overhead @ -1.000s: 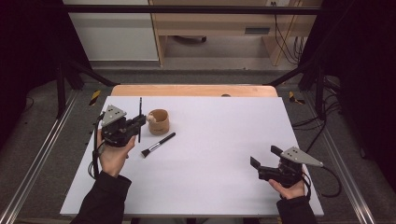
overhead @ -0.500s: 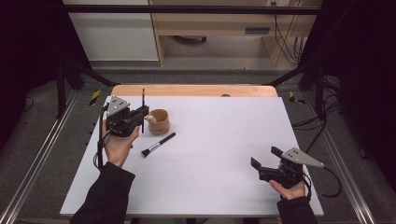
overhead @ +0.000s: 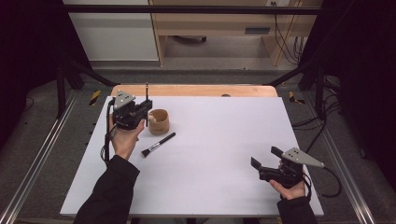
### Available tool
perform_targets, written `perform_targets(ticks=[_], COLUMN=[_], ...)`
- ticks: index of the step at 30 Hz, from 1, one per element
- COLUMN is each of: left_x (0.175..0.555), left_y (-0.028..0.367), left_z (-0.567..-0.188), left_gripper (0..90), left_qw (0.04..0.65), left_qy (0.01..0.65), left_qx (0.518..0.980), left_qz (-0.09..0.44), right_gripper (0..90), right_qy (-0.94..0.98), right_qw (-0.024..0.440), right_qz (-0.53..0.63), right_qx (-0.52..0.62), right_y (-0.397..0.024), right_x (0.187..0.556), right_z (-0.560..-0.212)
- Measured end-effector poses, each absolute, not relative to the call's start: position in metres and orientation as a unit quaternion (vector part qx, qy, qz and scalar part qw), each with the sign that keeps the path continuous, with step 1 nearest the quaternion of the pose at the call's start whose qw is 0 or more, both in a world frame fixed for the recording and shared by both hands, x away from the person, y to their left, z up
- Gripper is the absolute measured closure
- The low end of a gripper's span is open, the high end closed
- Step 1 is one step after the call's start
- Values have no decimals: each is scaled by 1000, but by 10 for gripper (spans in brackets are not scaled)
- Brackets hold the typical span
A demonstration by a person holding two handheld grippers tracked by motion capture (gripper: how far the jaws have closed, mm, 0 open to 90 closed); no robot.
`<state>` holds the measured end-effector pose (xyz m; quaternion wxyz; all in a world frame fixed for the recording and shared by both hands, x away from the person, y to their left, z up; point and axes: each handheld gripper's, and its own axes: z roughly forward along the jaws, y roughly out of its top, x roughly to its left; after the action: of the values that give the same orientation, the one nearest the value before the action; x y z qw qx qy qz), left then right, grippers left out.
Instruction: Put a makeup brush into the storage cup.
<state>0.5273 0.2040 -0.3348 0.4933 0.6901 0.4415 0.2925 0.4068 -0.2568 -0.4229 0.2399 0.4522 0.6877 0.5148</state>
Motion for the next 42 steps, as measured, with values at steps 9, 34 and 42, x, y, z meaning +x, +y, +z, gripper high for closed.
perform_targets(ticks=[9, 34, 42], left_x=[546, 583, 592], left_y=[199, 184, 181], left_z=[-341, -365, -374], left_gripper=[845, 846, 846], left_qw=[485, 470, 467], left_qy=[450, 461, 461], left_qx=[688, 688, 688], left_qz=[298, 306, 308], right_gripper=[85, 87, 88], right_qy=[686, 686, 685], right_qw=[240, 239, 238], right_qz=[517, 517, 518], right_qx=[452, 452, 454], right_y=[-257, -258, -258], right_x=[407, 408, 409], right_z=[-423, -423, -423])
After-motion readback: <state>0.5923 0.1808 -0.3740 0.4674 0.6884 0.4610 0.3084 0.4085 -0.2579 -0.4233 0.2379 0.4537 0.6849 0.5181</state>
